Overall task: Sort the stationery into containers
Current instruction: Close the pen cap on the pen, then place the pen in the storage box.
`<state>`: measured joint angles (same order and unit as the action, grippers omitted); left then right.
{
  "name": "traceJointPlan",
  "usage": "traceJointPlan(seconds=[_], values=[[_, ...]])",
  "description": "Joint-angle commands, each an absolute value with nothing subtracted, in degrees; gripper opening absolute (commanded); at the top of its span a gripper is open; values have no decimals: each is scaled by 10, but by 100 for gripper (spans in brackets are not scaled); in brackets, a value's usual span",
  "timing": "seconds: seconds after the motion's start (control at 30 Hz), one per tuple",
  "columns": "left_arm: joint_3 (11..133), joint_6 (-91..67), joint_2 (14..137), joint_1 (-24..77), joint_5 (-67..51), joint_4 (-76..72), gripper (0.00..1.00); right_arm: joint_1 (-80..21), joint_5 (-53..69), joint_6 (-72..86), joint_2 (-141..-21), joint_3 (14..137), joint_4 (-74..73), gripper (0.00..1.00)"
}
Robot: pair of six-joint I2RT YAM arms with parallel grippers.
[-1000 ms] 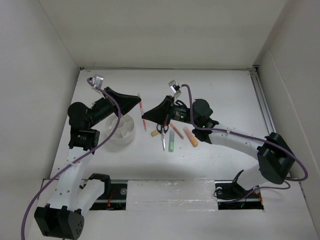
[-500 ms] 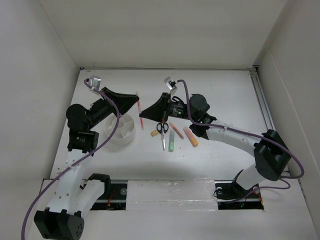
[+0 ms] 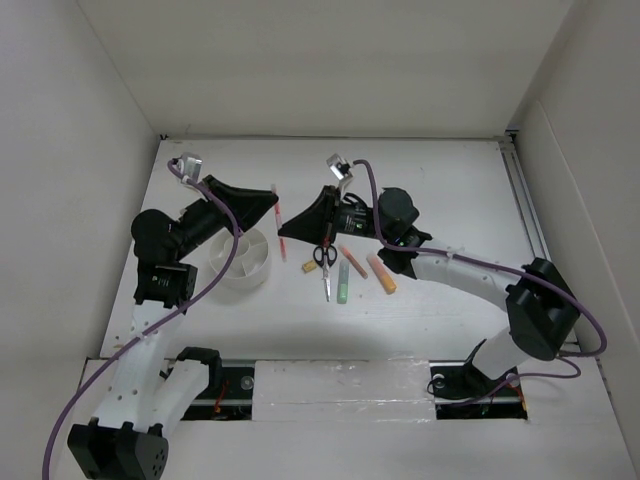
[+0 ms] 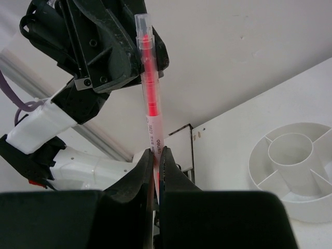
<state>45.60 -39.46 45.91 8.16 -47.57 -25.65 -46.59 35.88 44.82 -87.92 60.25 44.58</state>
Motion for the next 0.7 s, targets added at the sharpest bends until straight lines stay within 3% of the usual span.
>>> traceJointPlan(seconds=[0.0, 0.13, 0.17, 0.2, 0.27, 0.47, 0.67], values=[[450, -394, 459, 95, -578, -215, 7, -458, 303, 445, -878, 628, 585, 0], [455, -427, 454, 95, -571, -241, 44, -469, 308, 445, -889, 623, 591, 0], [465, -432, 454, 95, -560, -248, 59, -469, 308, 445, -895, 623, 591, 0], [471, -432, 447, 95, -552, -248, 83, -469, 308, 445, -895, 623, 591, 0], [499, -432, 439, 95, -521, -233, 100, -469, 308, 445, -905, 623, 591, 0], [582, -425, 433, 95, -440, -166, 100, -469, 308, 440, -925, 628, 585, 0], [685, -410, 438, 95, -90, 55, 100, -469, 294, 382, -987, 669, 585, 0]])
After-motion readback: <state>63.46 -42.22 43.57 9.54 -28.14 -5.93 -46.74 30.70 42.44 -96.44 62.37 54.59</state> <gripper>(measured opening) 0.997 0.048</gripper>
